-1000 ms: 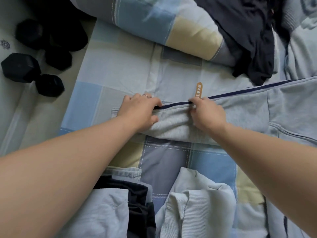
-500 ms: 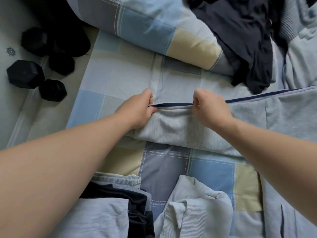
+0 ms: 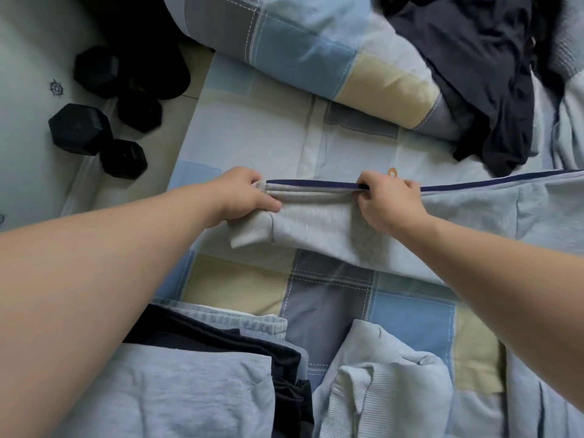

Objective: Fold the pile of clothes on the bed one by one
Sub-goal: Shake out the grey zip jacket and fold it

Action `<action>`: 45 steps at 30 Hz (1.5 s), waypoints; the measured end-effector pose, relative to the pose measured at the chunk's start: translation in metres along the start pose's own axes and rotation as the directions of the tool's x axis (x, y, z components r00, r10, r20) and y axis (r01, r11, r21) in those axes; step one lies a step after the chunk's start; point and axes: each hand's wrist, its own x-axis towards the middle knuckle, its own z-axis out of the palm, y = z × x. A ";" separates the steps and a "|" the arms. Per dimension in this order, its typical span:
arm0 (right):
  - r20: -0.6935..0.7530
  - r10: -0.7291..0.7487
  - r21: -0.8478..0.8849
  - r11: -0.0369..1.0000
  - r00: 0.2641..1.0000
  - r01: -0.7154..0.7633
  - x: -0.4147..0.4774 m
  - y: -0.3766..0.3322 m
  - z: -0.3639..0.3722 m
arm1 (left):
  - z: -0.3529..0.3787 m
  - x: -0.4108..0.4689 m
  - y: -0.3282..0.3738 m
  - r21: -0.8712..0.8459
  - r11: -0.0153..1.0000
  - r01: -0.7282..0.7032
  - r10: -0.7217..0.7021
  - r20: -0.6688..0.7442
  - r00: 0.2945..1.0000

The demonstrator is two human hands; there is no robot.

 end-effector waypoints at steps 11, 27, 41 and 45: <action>0.061 0.352 0.054 0.933 0.934 -0.355 -0.076 -0.011 0.063 | 0.039 -0.012 -0.010 0.742 0.586 -0.327 0.740 -0.324 0.590; 0.114 0.415 0.161 0.889 0.902 -0.429 -0.057 0.018 0.079 | 0.051 -0.011 -0.046 0.848 0.450 -0.279 0.226 0.194 0.955; -0.198 0.547 0.137 0.837 0.813 -0.530 -0.061 0.260 0.016 | 0.187 0.007 0.084 0.847 0.486 -0.218 0.399 0.007 0.917; -0.161 0.613 0.186 0.789 0.774 -0.586 -0.043 0.240 0.068 | 0.237 0.028 0.077 0.796 0.549 -0.254 0.288 0.105 0.952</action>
